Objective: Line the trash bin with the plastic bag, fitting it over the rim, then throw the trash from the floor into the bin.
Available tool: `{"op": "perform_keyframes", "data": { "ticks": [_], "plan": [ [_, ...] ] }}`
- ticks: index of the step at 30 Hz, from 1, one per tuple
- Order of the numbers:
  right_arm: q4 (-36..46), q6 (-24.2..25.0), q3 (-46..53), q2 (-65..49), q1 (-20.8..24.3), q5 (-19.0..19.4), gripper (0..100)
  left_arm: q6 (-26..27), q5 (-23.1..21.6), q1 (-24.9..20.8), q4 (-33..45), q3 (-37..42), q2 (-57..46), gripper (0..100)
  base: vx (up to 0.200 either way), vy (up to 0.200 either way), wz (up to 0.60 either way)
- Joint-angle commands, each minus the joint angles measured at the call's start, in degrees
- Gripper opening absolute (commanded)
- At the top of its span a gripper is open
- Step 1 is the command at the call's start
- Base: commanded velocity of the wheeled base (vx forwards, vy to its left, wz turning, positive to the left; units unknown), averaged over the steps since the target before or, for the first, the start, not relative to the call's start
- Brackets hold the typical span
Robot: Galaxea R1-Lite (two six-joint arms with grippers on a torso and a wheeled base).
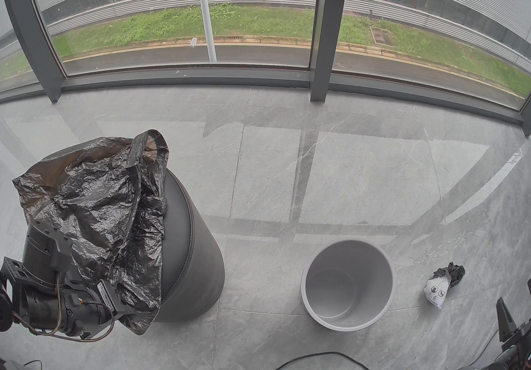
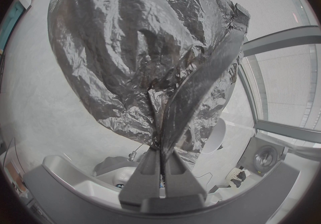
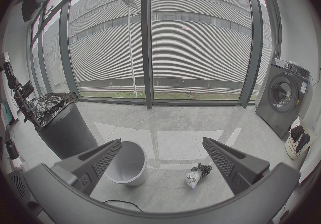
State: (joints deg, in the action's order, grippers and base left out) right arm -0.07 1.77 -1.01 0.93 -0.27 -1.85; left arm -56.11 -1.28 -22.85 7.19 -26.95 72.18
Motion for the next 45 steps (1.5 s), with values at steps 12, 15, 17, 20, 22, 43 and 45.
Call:
{"op": "perform_keyframes", "data": {
  "ticks": [12, 15, 17, 20, 22, 43, 45],
  "plan": [
    [0.16, -0.89, 1.01, -0.75, 0.00, 0.36, 100, 22.98, 5.32, -0.62, 6.87, -1.17, -15.14, 0, 0.000, 0.000, 0.00],
    [0.42, -0.98, 0.92, -0.75, 0.00, 0.45, 100, 29.66, 5.85, -0.36, 8.89, -4.60, -17.25, 0, 0.000, 0.000, 0.00],
    [0.42, -0.89, 0.92, -0.31, -0.08, 0.36, 100, 34.84, 5.94, -0.45, 8.80, -7.32, -17.78, 0, 0.000, 0.000, 0.00],
    [0.51, -0.89, 0.84, 1.45, -0.35, 0.27, 100, 38.62, 6.82, -0.62, 8.10, -7.50, -18.04, 0, 0.000, 0.000, 0.00],
    [0.60, -0.54, 0.75, 2.24, -0.43, 0.18, 100, 41.44, 8.49, -0.53, 7.92, -7.15, -18.13, 0, 0.000, 0.000, 0.00],
    [-23.75, -11.35, -55.41, 86.09, 23.12, 10.47, 100, 64.38, 17.01, -1.94, -10.62, -10.58, -16.55, 0, 0.000, 0.000, 0.00],
    [-24.10, -11.35, -60.07, 92.15, 25.93, 10.29, 100, 64.81, 16.92, -2.12, -14.31, -11.89, -15.23, 0, 0.000, 0.000, 0.00]
  ]
}}
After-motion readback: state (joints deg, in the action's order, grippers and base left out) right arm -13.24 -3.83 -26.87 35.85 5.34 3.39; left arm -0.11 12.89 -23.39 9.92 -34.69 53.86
